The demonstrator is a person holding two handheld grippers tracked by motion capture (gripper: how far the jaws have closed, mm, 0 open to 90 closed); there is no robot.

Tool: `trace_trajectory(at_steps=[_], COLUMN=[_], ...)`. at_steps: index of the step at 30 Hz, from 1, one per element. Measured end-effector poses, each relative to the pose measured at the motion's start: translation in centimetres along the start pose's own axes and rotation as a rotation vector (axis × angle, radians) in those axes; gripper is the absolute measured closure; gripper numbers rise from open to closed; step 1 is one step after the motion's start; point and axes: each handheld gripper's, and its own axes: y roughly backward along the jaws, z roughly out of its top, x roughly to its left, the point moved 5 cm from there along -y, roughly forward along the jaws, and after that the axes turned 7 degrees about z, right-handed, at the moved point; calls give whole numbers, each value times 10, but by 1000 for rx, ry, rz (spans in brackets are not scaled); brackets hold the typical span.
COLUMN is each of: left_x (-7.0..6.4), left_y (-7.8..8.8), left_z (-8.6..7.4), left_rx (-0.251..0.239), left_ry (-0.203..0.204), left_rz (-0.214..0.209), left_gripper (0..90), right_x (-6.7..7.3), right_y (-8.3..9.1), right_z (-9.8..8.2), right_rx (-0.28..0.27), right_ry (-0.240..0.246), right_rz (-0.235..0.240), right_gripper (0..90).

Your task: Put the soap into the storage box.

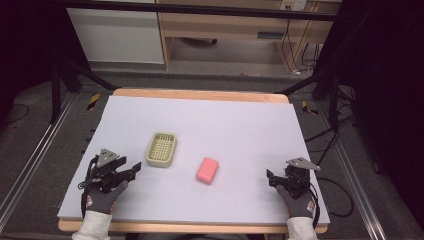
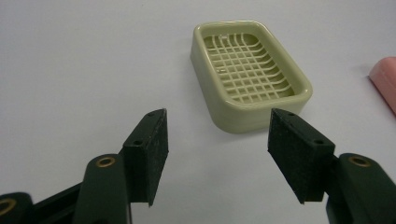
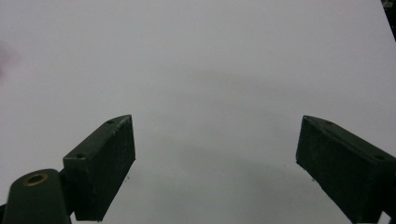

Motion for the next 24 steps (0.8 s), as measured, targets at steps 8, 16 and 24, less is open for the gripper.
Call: trace_trajectory(at_steps=[8, 16, 24], left_x=[-10, -20, -25], left_y=[2, 3, 4], left_z=[4, 7, 12], left_rx=[-16, -21, -23], left_ry=[-22, -32, -51], left_rz=[-3, -27, -36], left_gripper=[349, 320, 294], right_x=[1, 2, 4], right_y=[-1, 0, -1], right_z=[0, 1, 1], right_rx=[12, 3, 4], right_ry=[0, 4, 11], right_rz=[-14, -17, -13], right_gripper=[117, 111, 98])
